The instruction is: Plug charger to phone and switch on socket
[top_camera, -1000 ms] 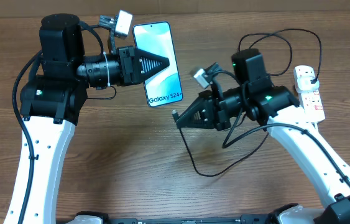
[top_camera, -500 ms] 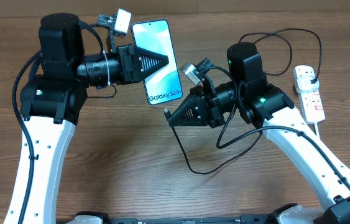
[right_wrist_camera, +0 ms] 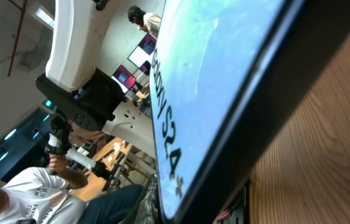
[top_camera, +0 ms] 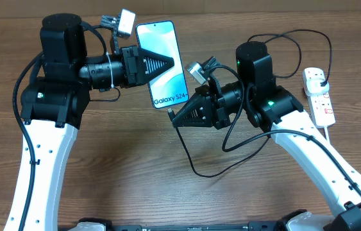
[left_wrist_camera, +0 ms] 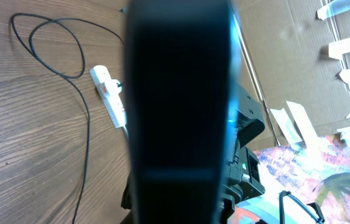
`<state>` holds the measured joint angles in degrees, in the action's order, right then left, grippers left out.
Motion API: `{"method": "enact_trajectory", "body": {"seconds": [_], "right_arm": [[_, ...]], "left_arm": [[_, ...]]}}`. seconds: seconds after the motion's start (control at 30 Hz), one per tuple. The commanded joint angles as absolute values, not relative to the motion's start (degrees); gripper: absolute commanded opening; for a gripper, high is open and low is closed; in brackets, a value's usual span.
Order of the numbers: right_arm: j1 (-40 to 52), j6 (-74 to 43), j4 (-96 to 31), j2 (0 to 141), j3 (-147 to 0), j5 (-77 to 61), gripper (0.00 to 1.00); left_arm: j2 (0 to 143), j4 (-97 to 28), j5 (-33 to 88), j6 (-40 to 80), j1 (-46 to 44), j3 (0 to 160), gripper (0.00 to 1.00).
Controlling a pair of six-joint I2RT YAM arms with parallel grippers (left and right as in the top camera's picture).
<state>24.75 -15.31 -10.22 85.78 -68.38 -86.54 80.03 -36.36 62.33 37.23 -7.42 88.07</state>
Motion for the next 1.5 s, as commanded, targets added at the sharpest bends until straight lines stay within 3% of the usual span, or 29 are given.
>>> {"method": "enact_trajectory", "body": {"seconds": [0.0, 0.43, 1.47], "right_arm": [[24.69, -16.58, -9.87, 85.08, -69.84, -86.02, 0.04], [24.62, -16.56, -9.17, 85.08, -69.84, -86.02, 0.04], [22.74, -15.07, -12.21, 81.25, -69.32, -82.5, 0.04]], "left_arm": [[78.72, -35.66, 64.2, 37.58, -7.64, 88.23, 0.04], [78.72, -30.96, 65.67, 37.26, -7.51, 88.23, 0.04], [78.72, -34.2, 68.07, 30.44, -6.81, 88.23, 0.04]]}}
